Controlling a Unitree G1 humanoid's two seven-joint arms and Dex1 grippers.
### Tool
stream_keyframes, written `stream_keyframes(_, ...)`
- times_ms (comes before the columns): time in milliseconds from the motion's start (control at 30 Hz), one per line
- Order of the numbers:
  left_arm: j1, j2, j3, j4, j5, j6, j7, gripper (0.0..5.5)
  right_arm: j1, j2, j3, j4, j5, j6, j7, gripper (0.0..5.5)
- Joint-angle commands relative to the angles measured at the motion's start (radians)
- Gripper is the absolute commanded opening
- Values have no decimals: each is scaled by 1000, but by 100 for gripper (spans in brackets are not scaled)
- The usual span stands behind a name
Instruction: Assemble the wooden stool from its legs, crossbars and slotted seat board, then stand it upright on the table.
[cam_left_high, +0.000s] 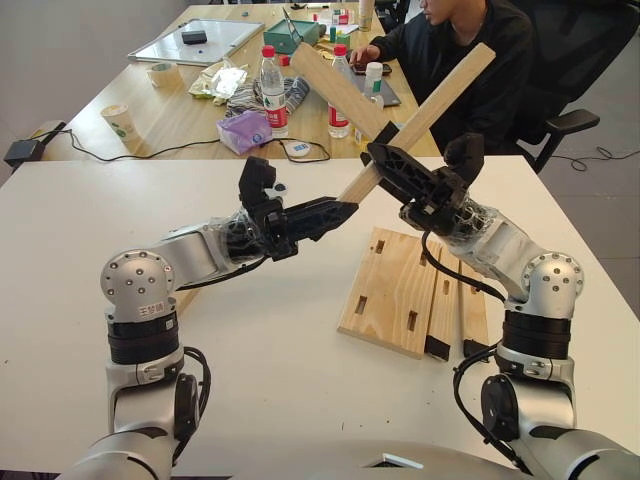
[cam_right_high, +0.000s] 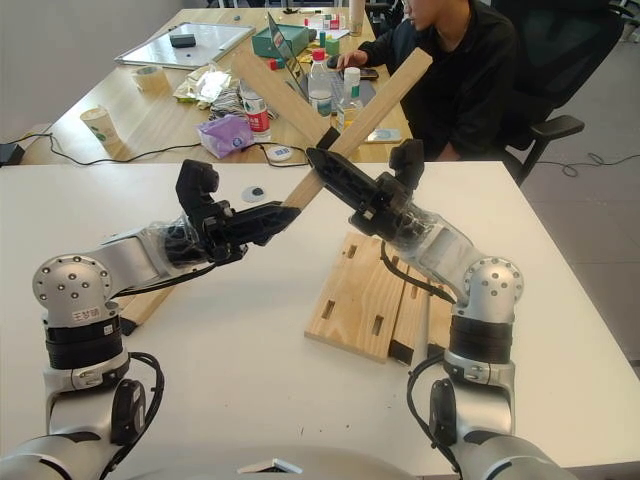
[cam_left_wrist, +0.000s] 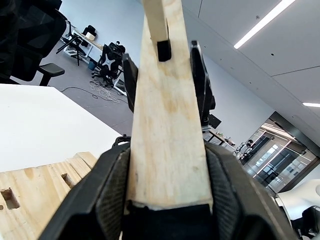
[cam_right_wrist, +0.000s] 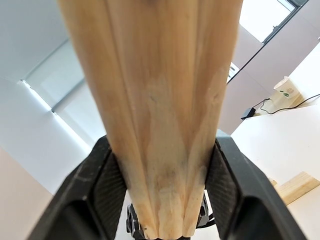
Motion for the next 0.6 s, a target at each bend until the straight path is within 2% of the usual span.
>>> stream_keyframes(33, -18, 43, -6, 41, 37, -22, -20, 278, -20, -19, -12, 13, -9, -20, 1, 204)
stream_keyframes(267, -1, 114, -45, 120, 147, -66, -98, 379, 3, -90, -8, 20, -152, -56, 66, 204)
stream_keyframes(433, 50, 163, -89, 294, 308, -163, -207, 382, 153, -270, 51, -65, -453, -187, 298, 204)
stream_keyframes(600, 119, 165, -126, 326, 380, -194, -275, 382, 292, -343, 74, -128, -613, -302, 463, 204)
